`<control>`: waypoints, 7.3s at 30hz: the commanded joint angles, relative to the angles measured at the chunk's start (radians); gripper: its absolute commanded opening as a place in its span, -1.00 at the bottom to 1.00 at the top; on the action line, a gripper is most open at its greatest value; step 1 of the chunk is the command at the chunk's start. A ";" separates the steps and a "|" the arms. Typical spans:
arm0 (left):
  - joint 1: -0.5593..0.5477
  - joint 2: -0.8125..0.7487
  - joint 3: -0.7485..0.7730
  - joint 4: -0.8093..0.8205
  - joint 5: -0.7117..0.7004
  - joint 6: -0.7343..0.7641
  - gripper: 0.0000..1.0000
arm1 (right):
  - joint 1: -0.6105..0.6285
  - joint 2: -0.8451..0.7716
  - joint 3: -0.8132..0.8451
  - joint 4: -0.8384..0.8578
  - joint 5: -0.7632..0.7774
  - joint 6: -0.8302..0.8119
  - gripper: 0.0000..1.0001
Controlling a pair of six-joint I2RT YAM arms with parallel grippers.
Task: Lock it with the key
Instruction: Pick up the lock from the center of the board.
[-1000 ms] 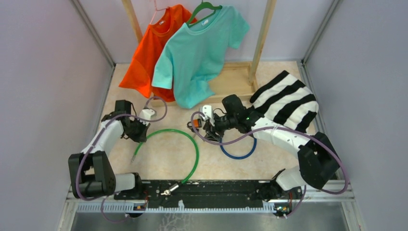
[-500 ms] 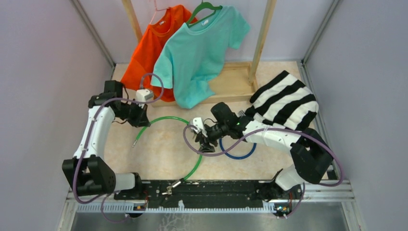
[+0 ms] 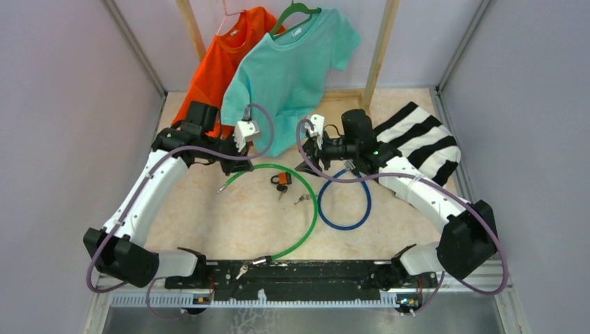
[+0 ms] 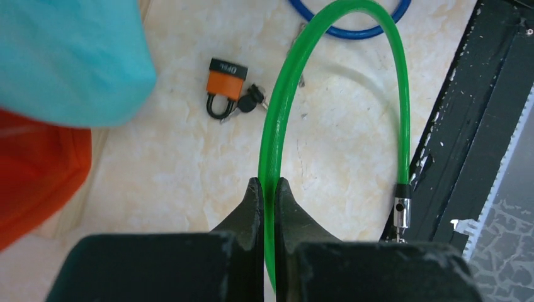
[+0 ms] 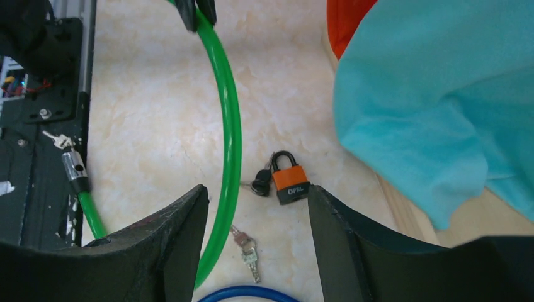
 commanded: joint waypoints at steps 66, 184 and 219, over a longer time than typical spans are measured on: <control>-0.323 -0.210 -0.498 0.317 -0.173 0.121 0.42 | -0.082 0.614 0.229 -0.147 -0.038 0.053 0.10; -0.185 0.032 -0.407 0.438 0.096 0.386 -1.00 | -0.431 -0.327 -0.234 -0.333 -0.304 -0.230 -1.00; -0.225 -0.036 -0.471 0.427 0.150 0.849 -1.00 | -0.143 -0.193 -0.259 -0.192 -0.180 -0.177 -1.00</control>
